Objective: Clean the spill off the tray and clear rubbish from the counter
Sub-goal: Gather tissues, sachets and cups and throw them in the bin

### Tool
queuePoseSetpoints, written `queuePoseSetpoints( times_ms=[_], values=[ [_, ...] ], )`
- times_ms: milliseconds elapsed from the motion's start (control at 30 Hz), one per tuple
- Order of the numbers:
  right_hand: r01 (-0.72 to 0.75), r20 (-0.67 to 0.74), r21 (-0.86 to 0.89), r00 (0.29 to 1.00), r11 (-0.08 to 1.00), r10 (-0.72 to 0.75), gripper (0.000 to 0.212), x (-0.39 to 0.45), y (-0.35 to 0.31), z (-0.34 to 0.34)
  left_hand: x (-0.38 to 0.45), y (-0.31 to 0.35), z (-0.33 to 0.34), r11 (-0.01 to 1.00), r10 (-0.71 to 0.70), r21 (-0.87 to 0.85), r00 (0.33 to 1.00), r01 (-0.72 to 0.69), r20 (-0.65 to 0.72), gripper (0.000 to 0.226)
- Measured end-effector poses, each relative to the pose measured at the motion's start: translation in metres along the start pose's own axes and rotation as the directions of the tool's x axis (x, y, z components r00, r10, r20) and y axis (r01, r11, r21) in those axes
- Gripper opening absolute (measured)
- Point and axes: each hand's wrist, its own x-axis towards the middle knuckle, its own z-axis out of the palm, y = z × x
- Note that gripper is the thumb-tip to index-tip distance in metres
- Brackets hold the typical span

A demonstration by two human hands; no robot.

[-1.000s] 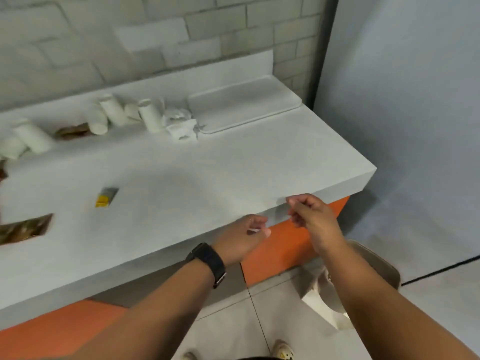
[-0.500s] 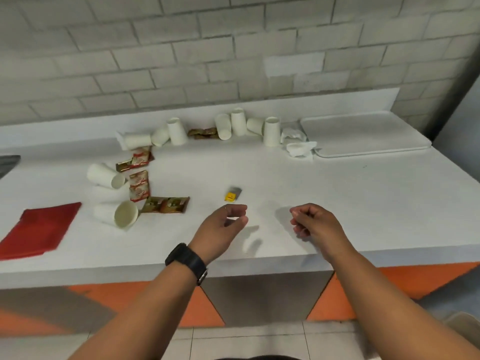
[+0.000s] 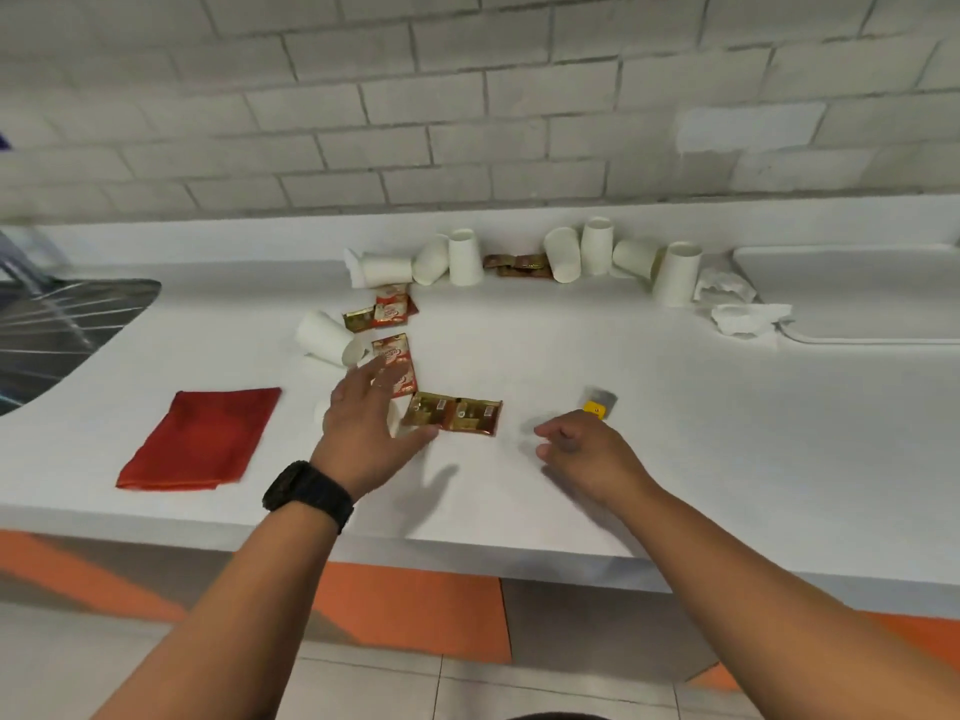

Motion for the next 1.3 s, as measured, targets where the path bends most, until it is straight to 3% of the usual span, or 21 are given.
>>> queuePoseSetpoints(
  times_ms=[100, 167, 267, 567, 700, 833, 1000, 1200, 1300],
  values=[
    [0.15, 0.18, -0.183, 0.977, 0.972, -0.117, 0.05, 0.017, -0.019, 0.025, 0.013, -0.034, -0.003, 0.938, -0.052, 0.346, 0.976, -0.025, 0.212, 0.102],
    [0.27, 0.288, -0.417, 0.945, 0.868, -0.156, 0.071, 0.032, -0.028, 0.044, 0.021, -0.051, -0.003, 0.894, -0.084, 0.444, 0.955, -0.054, 0.286, 0.107],
    [0.331, 0.345, -0.54, 0.926, 0.774, -0.155, 0.086, 0.045, -0.03, 0.061, 0.029, -0.061, 0.0, 0.857, -0.089, 0.506, 0.939, -0.097, 0.332, 0.102],
    [0.333, 0.164, -0.655, 0.939, 0.679, -0.302, 0.048, 0.042, -0.019, 0.061, 0.038, -0.065, 0.012, 0.916, -0.058, 0.397, 0.963, -0.054, 0.265, 0.087],
    [0.363, 0.173, -0.806, 0.9, 0.467, -0.401, 0.018, 0.03, -0.01, 0.055, 0.034, -0.049, 0.025, 0.952, -0.065, 0.307, 0.965, -0.016, 0.253, 0.087],
    [0.357, 0.197, -0.86, 0.892, 0.365, -0.407, 0.021, 0.016, -0.011, 0.052, 0.03, -0.029, 0.034, 0.966, -0.048, 0.256, 0.966, -0.02, 0.255, 0.09],
    [0.309, 0.151, -0.827, 0.927, 0.47, -0.344, 0.029, -0.001, -0.005, 0.036, 0.025, 0.001, 0.044, 0.996, -0.035, 0.083, 0.969, 0.015, 0.245, 0.084],
    [0.188, -0.105, -0.652, 0.937, 0.735, -0.333, 0.022, -0.028, 0.021, -0.014, 0.018, 0.05, 0.059, 0.984, 0.026, -0.178, 0.983, 0.006, 0.179, 0.079],
    [0.132, -0.234, -0.562, 0.922, 0.816, -0.31, 0.015, -0.046, 0.042, -0.052, 0.009, 0.093, 0.071, 0.953, 0.078, -0.303, 0.983, -0.025, 0.164, 0.074]
  ],
)
